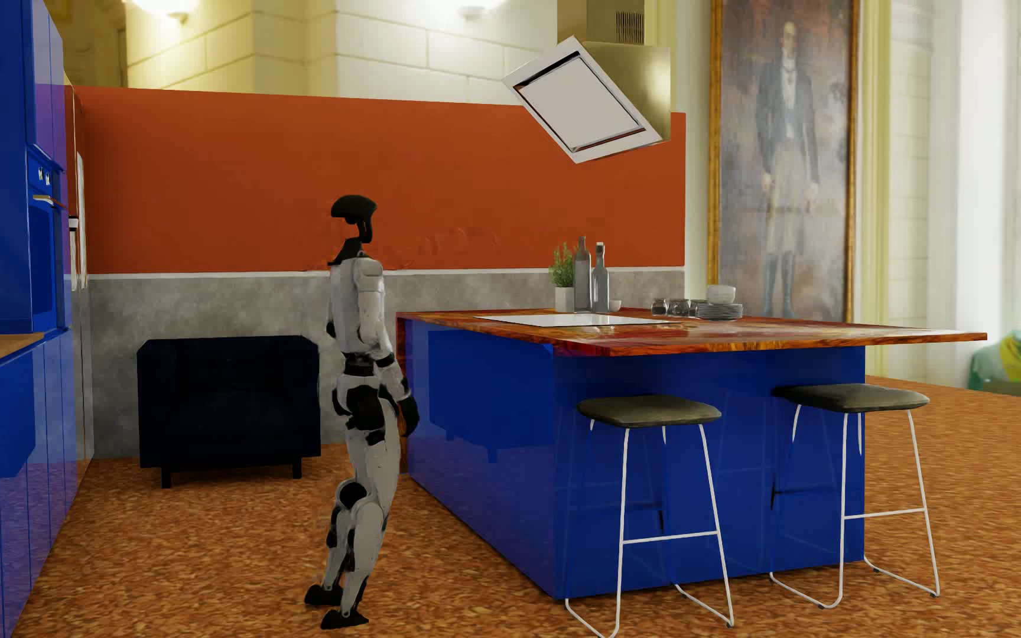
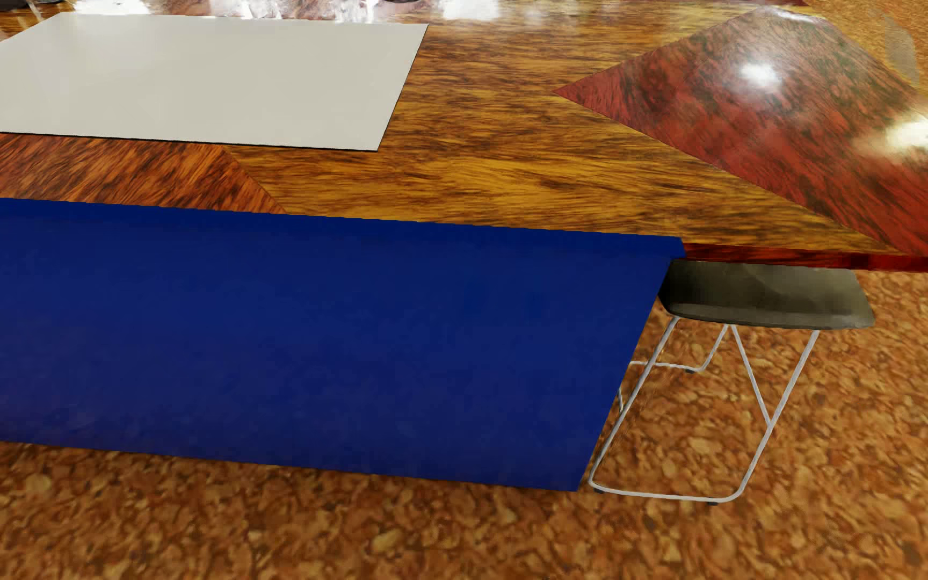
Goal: Reach
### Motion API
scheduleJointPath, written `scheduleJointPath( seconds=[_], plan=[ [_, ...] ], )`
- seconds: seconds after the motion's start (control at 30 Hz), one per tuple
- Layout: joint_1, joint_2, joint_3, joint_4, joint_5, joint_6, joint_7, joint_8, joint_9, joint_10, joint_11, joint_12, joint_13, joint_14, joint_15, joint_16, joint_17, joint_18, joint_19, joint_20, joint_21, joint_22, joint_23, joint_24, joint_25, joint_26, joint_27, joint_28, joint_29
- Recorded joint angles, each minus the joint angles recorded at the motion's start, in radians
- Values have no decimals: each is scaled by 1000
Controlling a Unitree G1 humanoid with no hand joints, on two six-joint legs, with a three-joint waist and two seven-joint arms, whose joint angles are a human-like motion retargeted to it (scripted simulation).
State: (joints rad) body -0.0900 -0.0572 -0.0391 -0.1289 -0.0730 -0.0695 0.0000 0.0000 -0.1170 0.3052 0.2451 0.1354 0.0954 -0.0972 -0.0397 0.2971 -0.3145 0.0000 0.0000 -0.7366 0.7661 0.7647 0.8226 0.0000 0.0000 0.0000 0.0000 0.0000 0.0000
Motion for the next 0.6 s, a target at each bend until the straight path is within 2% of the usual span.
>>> scheduleJointPath(
  seconds=[0.17, 0.2, 0.27, 0.3, 0.37, 0.47, 0.53, 0.6],
  plan=[
    [-22, -19, 29, -1, -5, -2, 0, 0, 11, 4, -5, 3, -39, 13, 12, 11, 11, 0, 0, -24, 39, 44, 2, 0, 0, 0, 0, 0, 0],
    [-20, -15, 31, 1, -6, -4, 0, 0, 14, -9, -11, 0, -53, 29, 8, 16, 12, 0, 0, -40, 84, 59, 8, 0, 0, 0, 0, 0, 0],
    [-11, -20, 62, 1, -5, -10, 0, 0, 22, -53, -15, -37, -171, 75, 7, 21, 18, 0, 0, -102, 236, 100, 131, 0, 0, 0, 0, 0, 0],
    [-4, -22, 84, 3, -4, -8, 0, 0, 35, -73, -12, -63, -276, 96, 10, 21, 18, 0, 0, -141, 238, 111, 210, 0, 0, 0, 0, 0, 0],
    [-5, -28, 117, 5, -2, -15, 0, 0, 48, -88, -12, -99, -529, 124, 6, 38, -11, 0, 0, -191, 100, 96, 213, 0, 0, 0, 0, 0, 0],
    [16, -20, 170, 4, -2, -73, 0, 0, 67, -135, -10, -123, -995, 207, 2, 99, -39, 0, 0, -161, -103, 51, 283, 0, 0, 0, 0, 0, 0],
    [13, -24, 195, 2, -1, -113, 0, 0, 64, -142, -13, -147, -1236, 205, 16, 124, -114, 0, 0, -134, -181, 51, 299, 0, 0, 0, 0, 0, 0],
    [9, -25, 185, 4, 3, -150, 0, 0, 57, -137, -17, -159, -1421, 174, 42, 147, -193, 0, 0, -104, -192, 54, 328, 0, 0, 0, 0, 0, 0]
  ],
)
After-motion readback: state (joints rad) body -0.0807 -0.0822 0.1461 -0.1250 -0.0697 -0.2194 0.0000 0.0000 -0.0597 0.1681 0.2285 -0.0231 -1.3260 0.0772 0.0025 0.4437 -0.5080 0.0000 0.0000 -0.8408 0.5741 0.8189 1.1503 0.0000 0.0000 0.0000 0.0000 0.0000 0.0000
